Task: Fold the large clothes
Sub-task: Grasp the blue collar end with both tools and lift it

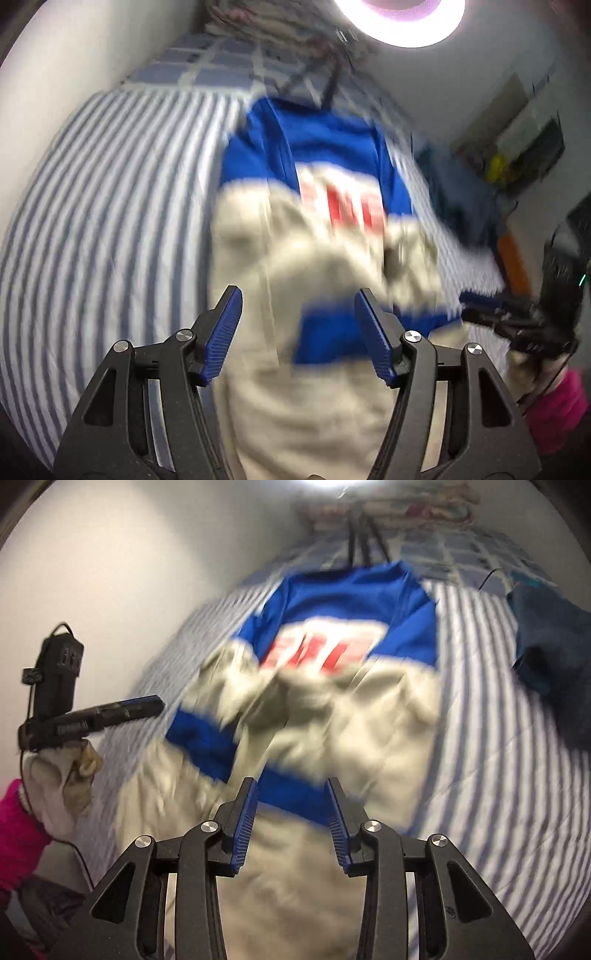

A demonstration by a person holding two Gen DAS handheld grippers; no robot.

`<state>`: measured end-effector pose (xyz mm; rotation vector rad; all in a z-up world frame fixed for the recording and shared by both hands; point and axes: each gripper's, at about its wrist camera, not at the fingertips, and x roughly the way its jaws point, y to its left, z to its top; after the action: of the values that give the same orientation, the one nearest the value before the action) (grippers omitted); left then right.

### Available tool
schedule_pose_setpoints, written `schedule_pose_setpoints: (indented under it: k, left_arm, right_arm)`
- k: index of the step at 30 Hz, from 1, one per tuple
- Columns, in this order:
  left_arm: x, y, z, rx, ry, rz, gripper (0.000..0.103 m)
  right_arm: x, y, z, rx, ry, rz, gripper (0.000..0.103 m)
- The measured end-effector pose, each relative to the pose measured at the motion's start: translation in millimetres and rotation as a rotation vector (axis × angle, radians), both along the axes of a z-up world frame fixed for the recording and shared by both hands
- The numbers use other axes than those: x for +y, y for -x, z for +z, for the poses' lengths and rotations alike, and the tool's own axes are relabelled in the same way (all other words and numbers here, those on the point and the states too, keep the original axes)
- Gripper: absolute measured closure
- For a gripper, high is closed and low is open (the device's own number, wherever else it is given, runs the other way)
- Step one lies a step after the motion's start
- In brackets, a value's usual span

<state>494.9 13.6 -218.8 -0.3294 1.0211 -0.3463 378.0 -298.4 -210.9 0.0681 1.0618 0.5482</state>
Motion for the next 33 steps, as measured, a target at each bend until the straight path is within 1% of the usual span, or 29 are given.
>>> schedule_pose_setpoints:
  k: [2,5,8,9,12,15,19,20,22,25,26,27,28,29,30,31,33]
  left_arm:
    - [11,-30,7,-0.018,0.009,0.016,0.038]
    - [21,-76,3,-0.002,0.036,0.022,0.038]
    - [27,-123,-16,0.042,0.098,0.020,0.038]
    - [28,-138,-24,0.054,0.115,0.029,0.038]
    - [35,-172,-47,0.090,0.141,0.078,0.038]
    - [35,-197,-64,0.117,0.153,0.092,0.037]
    - [20,-231,-81,0.136,0.126,0.046,0.038]
    - [16,-237,-82,0.136,0.121,0.034,0.038]
    - [9,-251,-85,0.138,0.143,0.013,0.038]
    - [-1,-266,-85,0.121,0.155,-0.008,0.038]
    - [-7,-270,-84,0.112,0.145,-0.018,0.042]
    - [-14,-273,-84,0.101,0.127,-0.037,0.050]
    - [-20,-274,-84,0.097,0.111,-0.051,0.069]
    - [-27,-275,-83,0.079,0.075,-0.064,0.077]
    - [-32,-275,-81,0.059,0.049,-0.066,0.084]
    - [-33,-275,-79,0.047,0.042,-0.062,0.096]
    - [-30,-270,-69,0.013,0.074,-0.048,0.098]
  right_arm:
    - [-12,-18,8,-0.025,-0.005,-0.031,0.067]
    - [-31,-59,9,-0.039,-0.008,-0.087,0.067]
    - [-47,-109,-1,-0.042,-0.023,-0.141,0.063]
    - [-52,-125,-6,-0.040,-0.035,-0.156,0.061]
    - [-58,-164,-18,-0.033,-0.062,-0.192,0.061]
    - [-59,-196,-32,-0.021,-0.077,-0.208,0.061]
    - [-55,-233,-50,0.012,-0.110,-0.196,0.061]
    - [-53,-243,-55,0.019,-0.120,-0.191,0.061]
    - [-48,-257,-63,0.035,-0.147,-0.184,0.058]
    - [-44,-275,-73,0.059,-0.212,-0.180,0.057]
    - [-44,-280,-75,0.062,-0.232,-0.183,0.057]
    - [-44,-285,-77,0.064,-0.261,-0.188,0.057]
    - [-43,-287,-77,0.064,-0.279,-0.188,0.057]
    - [-42,-289,-77,0.070,-0.304,-0.180,0.063]
    - [-40,-291,-76,0.075,-0.326,-0.162,0.086]
    - [-37,-291,-75,0.076,-0.327,-0.147,0.094]
    - [-26,-285,-59,-0.006,-0.219,-0.134,0.099]
